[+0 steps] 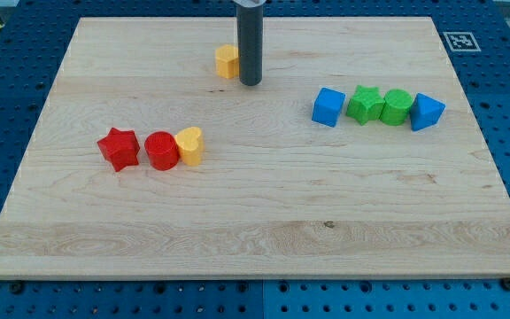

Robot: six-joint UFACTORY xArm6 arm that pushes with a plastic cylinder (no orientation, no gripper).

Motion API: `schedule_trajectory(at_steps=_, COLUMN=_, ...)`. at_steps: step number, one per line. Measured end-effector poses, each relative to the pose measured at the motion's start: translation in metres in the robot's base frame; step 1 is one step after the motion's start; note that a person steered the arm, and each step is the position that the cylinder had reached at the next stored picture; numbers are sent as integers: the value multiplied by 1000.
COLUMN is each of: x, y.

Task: Place the yellow hexagon at the right side of the yellow heart

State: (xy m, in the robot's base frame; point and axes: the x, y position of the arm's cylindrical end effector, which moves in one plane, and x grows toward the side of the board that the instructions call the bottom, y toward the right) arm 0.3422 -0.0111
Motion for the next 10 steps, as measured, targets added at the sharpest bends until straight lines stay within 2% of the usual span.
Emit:
schedule_trajectory(at_steps=1, x=-4, y=-10)
schedule_trajectory(at_steps=2, x=-8, y=4)
schedule_trajectory(at_steps=5, x=-76, y=23)
schedule_trajectory(at_steps=7, x=-86, y=23)
schedule_trajectory(at_steps=8, x=-112, y=17)
schedule_trajectory(at_steps=9, x=-96, y=-18)
schedule_trajectory(at_steps=10, x=-31, y=-39)
